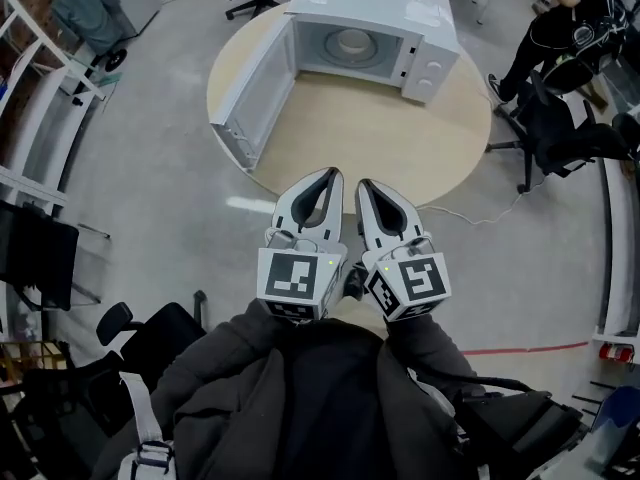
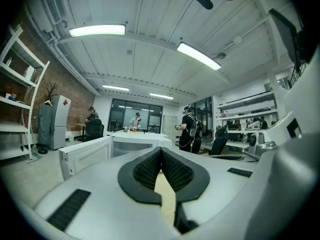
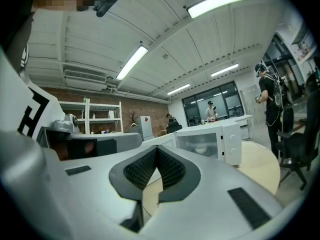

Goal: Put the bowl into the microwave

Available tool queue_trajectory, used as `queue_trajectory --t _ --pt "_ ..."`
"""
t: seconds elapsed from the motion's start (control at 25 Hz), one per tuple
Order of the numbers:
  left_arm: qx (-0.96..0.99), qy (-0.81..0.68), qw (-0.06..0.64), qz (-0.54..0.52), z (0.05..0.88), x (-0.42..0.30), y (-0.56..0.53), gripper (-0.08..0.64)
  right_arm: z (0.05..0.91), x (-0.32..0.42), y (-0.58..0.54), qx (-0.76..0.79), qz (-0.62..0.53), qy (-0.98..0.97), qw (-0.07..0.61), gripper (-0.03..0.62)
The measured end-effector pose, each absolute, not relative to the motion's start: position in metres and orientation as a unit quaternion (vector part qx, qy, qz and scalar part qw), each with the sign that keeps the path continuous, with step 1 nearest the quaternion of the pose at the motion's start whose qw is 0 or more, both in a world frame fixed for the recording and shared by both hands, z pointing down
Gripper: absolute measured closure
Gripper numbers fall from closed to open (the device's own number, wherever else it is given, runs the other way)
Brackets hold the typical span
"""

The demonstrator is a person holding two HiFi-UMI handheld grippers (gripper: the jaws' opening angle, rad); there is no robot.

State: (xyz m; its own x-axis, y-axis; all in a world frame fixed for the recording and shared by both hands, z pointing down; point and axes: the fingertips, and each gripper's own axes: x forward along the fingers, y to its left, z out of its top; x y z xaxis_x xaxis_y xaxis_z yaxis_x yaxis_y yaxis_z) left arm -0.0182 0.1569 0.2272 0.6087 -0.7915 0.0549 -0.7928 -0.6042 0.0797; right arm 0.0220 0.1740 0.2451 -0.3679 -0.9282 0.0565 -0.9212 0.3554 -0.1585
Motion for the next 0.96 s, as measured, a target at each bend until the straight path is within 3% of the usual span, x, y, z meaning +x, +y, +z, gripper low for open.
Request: queue_trajectory --t 0.96 --pt "0.903 -0.425 0.048 -0.026 0.211 -0.016 0.166 0.551 0.231 0.016 0.181 -0.576 -0.052 0.815 0.023 0.584"
